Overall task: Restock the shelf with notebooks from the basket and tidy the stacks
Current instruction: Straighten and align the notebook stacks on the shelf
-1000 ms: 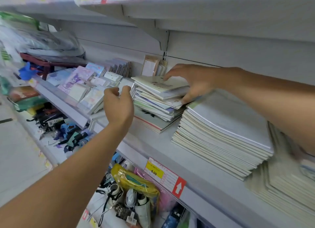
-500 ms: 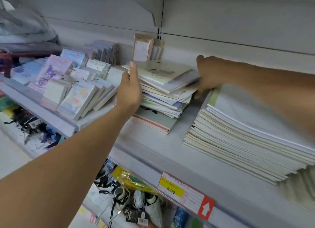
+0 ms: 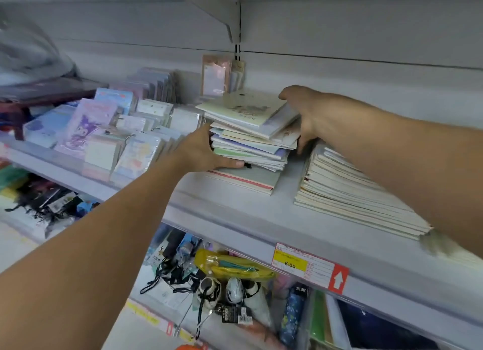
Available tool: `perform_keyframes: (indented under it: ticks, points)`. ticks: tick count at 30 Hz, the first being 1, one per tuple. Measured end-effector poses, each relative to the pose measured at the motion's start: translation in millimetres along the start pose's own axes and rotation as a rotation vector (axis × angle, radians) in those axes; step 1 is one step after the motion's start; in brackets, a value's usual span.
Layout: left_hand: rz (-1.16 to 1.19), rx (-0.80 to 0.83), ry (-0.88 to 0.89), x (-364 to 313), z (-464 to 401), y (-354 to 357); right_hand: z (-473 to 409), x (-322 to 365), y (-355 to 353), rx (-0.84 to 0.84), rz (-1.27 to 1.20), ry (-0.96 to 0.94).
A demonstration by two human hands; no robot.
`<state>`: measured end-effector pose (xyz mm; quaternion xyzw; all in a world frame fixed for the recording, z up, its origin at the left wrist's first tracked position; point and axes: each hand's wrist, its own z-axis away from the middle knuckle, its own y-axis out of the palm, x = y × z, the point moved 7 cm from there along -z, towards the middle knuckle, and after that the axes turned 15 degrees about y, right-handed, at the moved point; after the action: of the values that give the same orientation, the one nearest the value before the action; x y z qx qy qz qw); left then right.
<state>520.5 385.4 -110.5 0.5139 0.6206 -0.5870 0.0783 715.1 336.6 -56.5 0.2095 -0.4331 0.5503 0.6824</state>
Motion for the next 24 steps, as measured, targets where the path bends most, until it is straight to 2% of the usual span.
perform_keyframes:
  ticks: [2, 4, 7, 8, 9, 10, 11, 12, 14, 16, 18, 21, 24]
  points:
    - [0.038, -0.01, 0.024, 3.2, -0.8, -0.1, -2.0, -3.9, 2.7, -0.042, -0.102, 0.001]
    - [0.058, -0.055, 0.072, 9.3, 2.1, 0.5, -5.9, -5.7, 4.3, -0.077, -0.101, 0.021]
    - [0.162, -0.152, 0.16, 19.7, 4.1, 5.3, -2.7, -5.3, 5.8, -0.09, 0.032, -0.018]
    - [0.161, -0.173, 0.182, 20.6, 2.6, 6.5, -0.4, -3.9, -1.3, -0.148, -0.034, -0.069]
    - [0.143, -0.179, 0.197, 20.5, 0.4, 7.5, 4.0, -3.3, -7.2, -0.226, 0.054, -0.149]
    - [0.127, -0.182, 0.202, 20.9, -1.7, 7.0, 7.2, -4.1, -5.7, -0.23, 0.154, -0.156]
    - [0.127, -0.177, 0.196, 21.4, -2.7, 6.1, 2.7, -5.9, -7.3, -0.214, 0.184, -0.092]
    - [0.137, -0.162, 0.187, 21.5, -3.1, 6.2, -2.8, -3.4, -4.9, -0.141, 0.214, -0.121]
    - [0.124, -0.12, 0.169, 21.0, -3.3, 7.7, -2.4, -7.5, -1.2, -0.065, 0.229, -0.06]
    - [0.096, -0.098, 0.141, 19.0, -2.4, 4.5, 6.4, -12.2, -0.3, -0.02, 0.068, -0.068]
    - [0.02, -0.018, 0.086, 19.9, 2.2, -2.3, 16.6, -11.2, -2.0, -0.072, -0.014, -0.07]
    - [-0.287, 0.142, -0.038, 26.0, 14.5, -10.8, 44.2, -12.2, 11.3, -0.117, 0.261, -0.233]
    - [-0.306, 0.076, -0.048, 24.1, 21.9, -16.8, 63.0, -45.4, 32.8, -0.243, 0.679, -0.353]
